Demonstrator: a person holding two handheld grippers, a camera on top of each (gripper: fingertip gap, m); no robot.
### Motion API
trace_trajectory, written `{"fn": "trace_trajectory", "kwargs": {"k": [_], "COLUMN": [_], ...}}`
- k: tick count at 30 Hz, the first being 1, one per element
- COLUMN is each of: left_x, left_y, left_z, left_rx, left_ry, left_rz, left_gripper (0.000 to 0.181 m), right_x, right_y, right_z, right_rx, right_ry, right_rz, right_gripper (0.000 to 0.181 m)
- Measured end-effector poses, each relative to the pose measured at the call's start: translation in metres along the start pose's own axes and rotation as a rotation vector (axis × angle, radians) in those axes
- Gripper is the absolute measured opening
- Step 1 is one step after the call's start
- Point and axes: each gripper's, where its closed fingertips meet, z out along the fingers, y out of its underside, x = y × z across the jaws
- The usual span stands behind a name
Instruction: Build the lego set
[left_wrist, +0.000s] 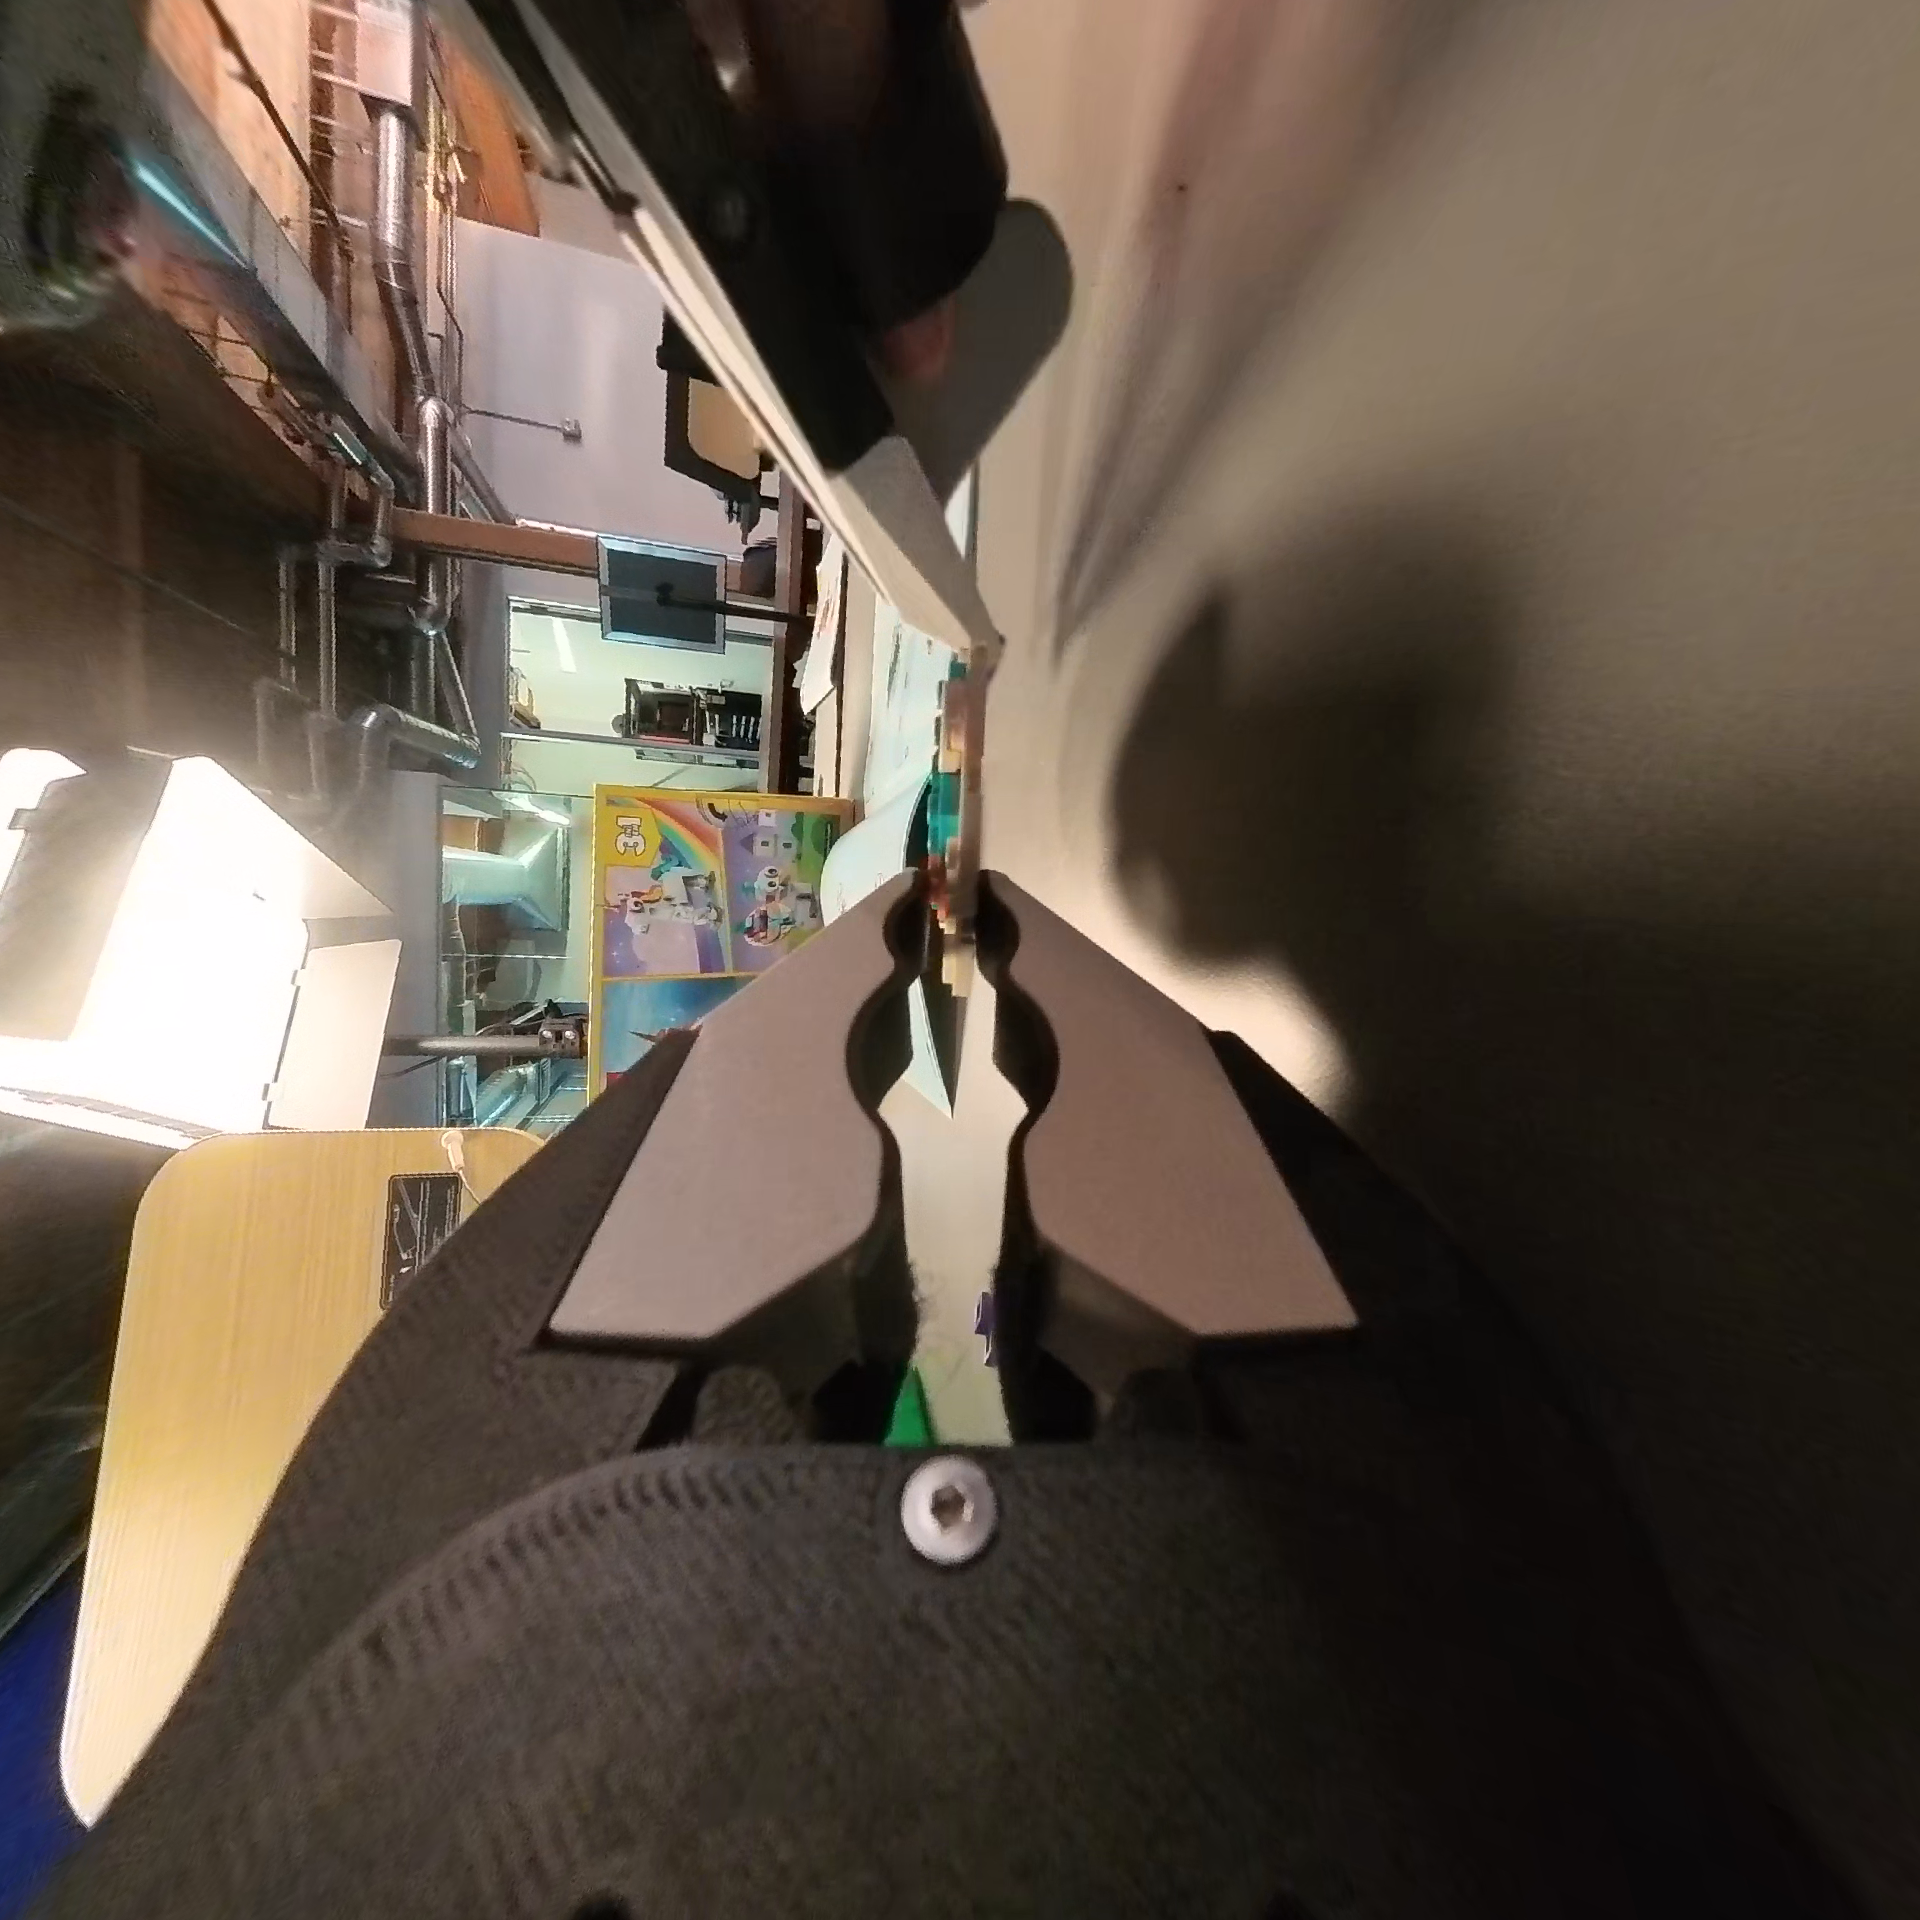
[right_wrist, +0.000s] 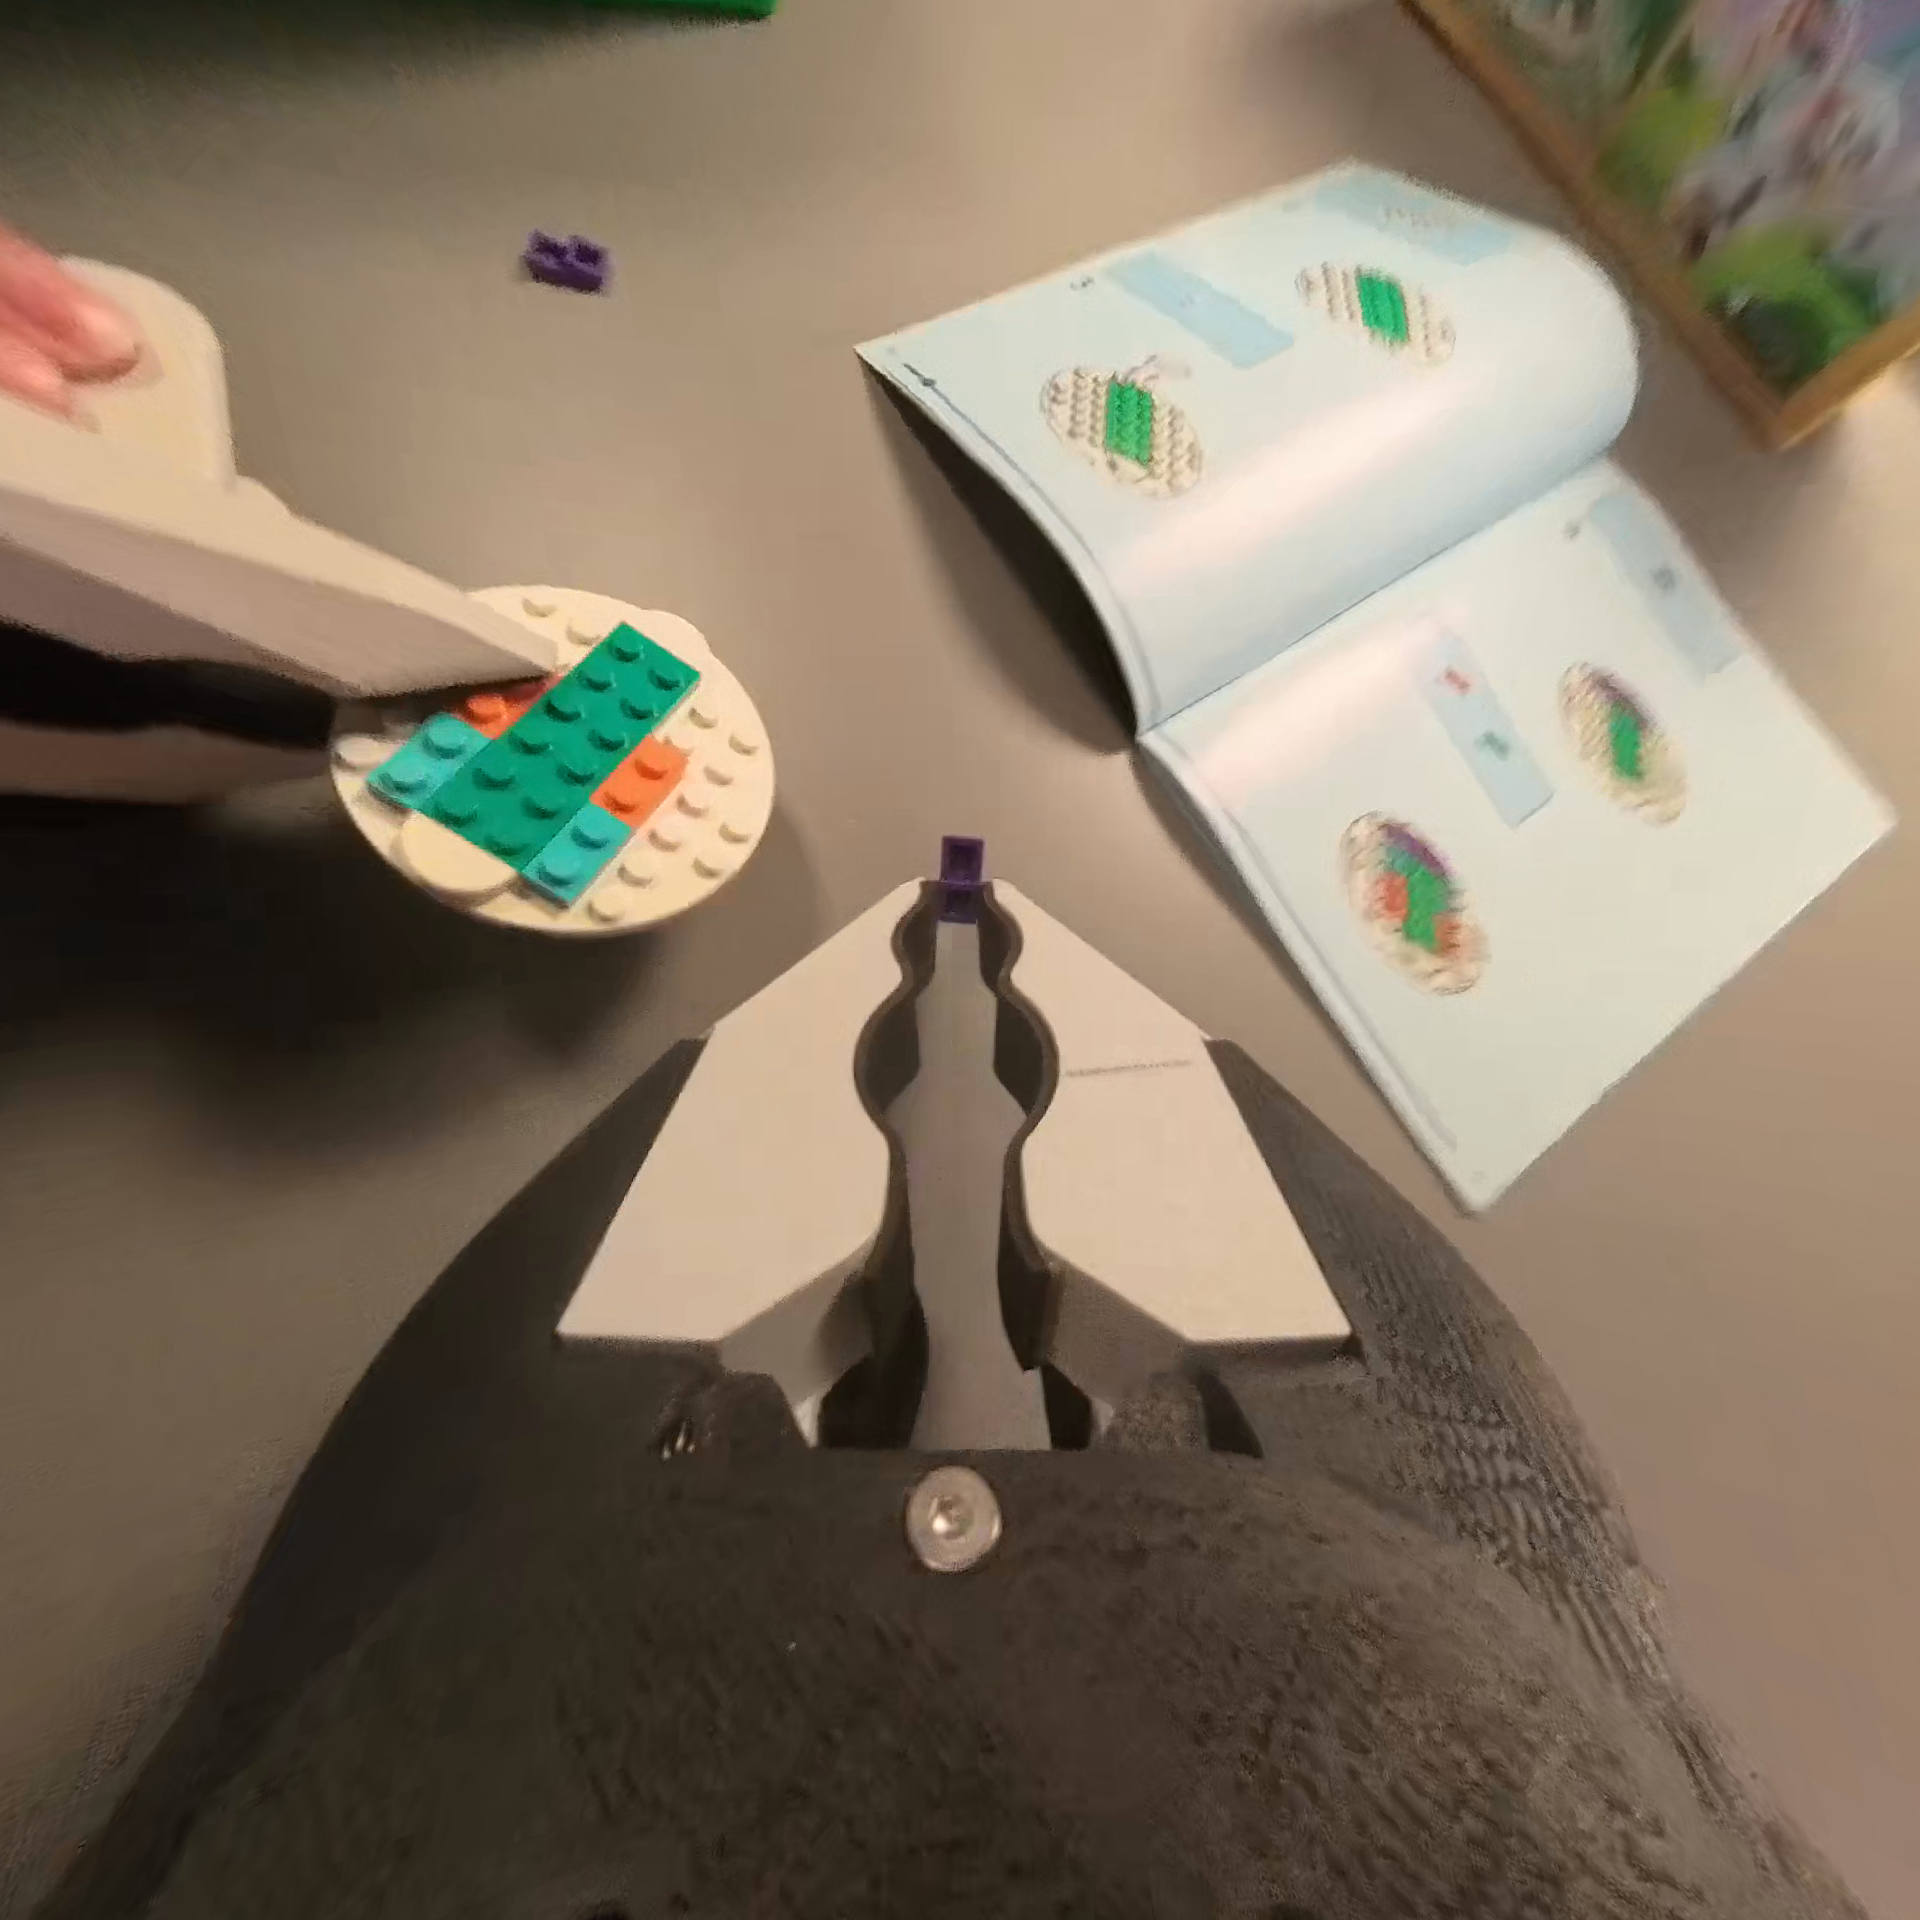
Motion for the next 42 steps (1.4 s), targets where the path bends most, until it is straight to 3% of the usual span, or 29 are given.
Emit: {"fn": "trace_trajectory", "kwargs": {"k": [4,11,13,17,25,42], "left_x": [-0.001,0.0,0.0,0.0,-0.001,-0.002], "left_y": [0.0,0.0,0.0,0.0,0.0,-0.001], "left_z": [0.0,0.0,0.001,0.001,0.001,-0.001], "left_rx": [0.002,0.004,0.005,0.002,0.001,0.005], "left_ry": [0.0,0.004,0.005,0.007,0.003,-0.006], "left_rz": [-0.006,0.0,0.0,0.002,0.007,0.019], "left_gripper": [0.007,0.007,0.007,0.007,0.007,0.007], "right_x": [0.013,0.034,0.036,0.03,0.022,0.011], "right_y": [-0.002,0.001,0.004,0.013,0.03,0.045], "right_z": [-0.009,-0.014,-0.013,-0.013,-0.015,-0.02], "right_rx": [-0.05,-0.31,-0.356,-0.378,-0.368,-0.282], "right_ry": [0.113,0.383,0.402,0.325,0.199,-0.004], "right_rz": [-0.458,-1.687,-1.928,-2.144,-2.351,-2.489], "right_gripper": [0.006,0.007,0.006,0.006,0.006,0.006]}}
